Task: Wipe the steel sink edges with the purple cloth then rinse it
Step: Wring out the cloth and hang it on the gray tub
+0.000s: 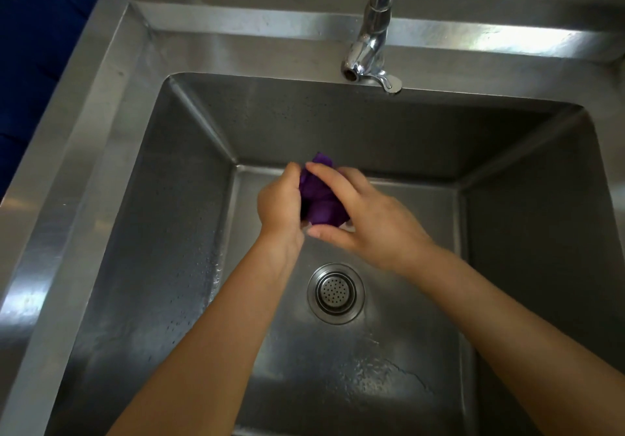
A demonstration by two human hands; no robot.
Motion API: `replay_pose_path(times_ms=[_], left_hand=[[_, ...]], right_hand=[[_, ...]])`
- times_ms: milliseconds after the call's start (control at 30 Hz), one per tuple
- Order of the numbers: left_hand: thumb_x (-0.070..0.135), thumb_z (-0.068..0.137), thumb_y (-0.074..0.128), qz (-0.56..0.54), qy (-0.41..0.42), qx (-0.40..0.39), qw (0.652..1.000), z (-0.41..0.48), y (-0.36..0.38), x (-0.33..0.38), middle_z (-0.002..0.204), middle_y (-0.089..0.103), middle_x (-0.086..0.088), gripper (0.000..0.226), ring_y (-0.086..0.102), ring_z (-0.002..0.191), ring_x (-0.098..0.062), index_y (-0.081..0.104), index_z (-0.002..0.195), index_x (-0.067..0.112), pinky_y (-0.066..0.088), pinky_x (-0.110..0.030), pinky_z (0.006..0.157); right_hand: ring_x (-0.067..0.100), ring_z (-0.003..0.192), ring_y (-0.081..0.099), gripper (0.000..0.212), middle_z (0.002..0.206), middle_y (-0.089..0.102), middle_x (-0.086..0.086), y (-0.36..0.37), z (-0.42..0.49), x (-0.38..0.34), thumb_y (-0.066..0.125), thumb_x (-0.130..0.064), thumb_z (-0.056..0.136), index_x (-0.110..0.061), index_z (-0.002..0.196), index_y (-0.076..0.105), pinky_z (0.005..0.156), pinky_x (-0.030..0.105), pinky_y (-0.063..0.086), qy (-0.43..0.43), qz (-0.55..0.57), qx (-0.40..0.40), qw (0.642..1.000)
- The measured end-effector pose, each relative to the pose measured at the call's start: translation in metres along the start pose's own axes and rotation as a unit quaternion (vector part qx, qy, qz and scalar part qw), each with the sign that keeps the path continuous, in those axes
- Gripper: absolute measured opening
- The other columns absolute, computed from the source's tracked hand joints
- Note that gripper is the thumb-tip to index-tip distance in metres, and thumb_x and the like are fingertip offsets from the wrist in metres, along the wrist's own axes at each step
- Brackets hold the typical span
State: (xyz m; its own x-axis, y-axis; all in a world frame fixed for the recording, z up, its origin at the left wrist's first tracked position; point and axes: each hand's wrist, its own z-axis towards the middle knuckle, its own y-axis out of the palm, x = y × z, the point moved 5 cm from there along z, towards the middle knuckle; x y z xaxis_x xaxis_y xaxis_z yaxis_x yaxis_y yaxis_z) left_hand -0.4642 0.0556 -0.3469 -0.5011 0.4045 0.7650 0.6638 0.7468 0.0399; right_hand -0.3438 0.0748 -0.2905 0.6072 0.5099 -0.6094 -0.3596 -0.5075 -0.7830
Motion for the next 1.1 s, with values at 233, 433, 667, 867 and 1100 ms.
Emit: replay_pose_path(times_ms=[233,433,667,867,1100], left_hand=[[0.037,0.079,0.061,-0.082,-0.068,-0.118,0.987,-0.006,0.012,-0.006,0.11,0.066,-0.016,0.038,0.065,0.102,-0.029,0.064,0.103,0.008,0.055,-0.039,0.083],[0.029,0.089,0.047,-0.042,-0.063,-0.099,0.992,-0.023,0.015,0.0,0.037,0.049,0.009,0.03,0.047,0.03,-0.004,0.05,0.062,0.018,0.027,-0.007,0.03],[0.021,0.08,0.049,0.06,0.108,0.037,0.992,-0.028,0.01,0.012,0.039,0.049,0.007,0.044,0.046,0.045,-0.016,0.055,0.037,0.023,0.037,-0.026,0.043],[0.029,0.086,0.044,0.251,0.276,0.081,0.924,-0.032,0.004,0.021,0.04,0.047,-0.002,0.047,0.046,0.045,-0.02,0.05,0.042,0.014,0.037,-0.029,0.051],[0.032,0.085,0.04,0.319,0.391,0.067,0.861,-0.037,0.01,0.03,0.038,0.038,-0.006,0.047,0.038,0.045,-0.026,0.043,0.043,0.011,0.023,-0.029,0.052]], right_hand=[[0.034,0.096,0.057,0.066,0.14,0.047,0.014,-0.011,0.014,-0.011,0.052,-0.061,0.079,-0.019,0.129,0.052,0.071,0.041,0.052,-0.143,-0.145,0.157,0.967],[0.031,0.072,0.063,0.048,0.084,0.066,0.013,-0.016,0.015,-0.017,0.039,-0.045,0.093,-0.006,0.096,0.068,0.057,0.037,0.053,-0.176,-0.088,0.26,0.945],[0.036,0.05,0.059,0.047,0.06,0.063,0.017,-0.013,0.018,-0.006,0.037,-0.037,0.088,-0.002,0.071,0.064,0.046,0.039,0.049,-0.001,0.018,0.335,0.942],[0.036,0.062,0.061,0.052,0.053,0.062,0.015,0.0,0.022,0.003,0.024,-0.036,0.092,-0.014,0.052,0.049,0.062,0.036,0.047,0.145,0.117,0.212,0.959],[0.019,0.047,0.048,0.052,0.045,0.048,0.004,0.0,0.03,0.024,0.033,-0.023,0.096,-0.014,0.046,0.044,0.042,0.029,0.033,0.261,0.235,0.13,0.927]])
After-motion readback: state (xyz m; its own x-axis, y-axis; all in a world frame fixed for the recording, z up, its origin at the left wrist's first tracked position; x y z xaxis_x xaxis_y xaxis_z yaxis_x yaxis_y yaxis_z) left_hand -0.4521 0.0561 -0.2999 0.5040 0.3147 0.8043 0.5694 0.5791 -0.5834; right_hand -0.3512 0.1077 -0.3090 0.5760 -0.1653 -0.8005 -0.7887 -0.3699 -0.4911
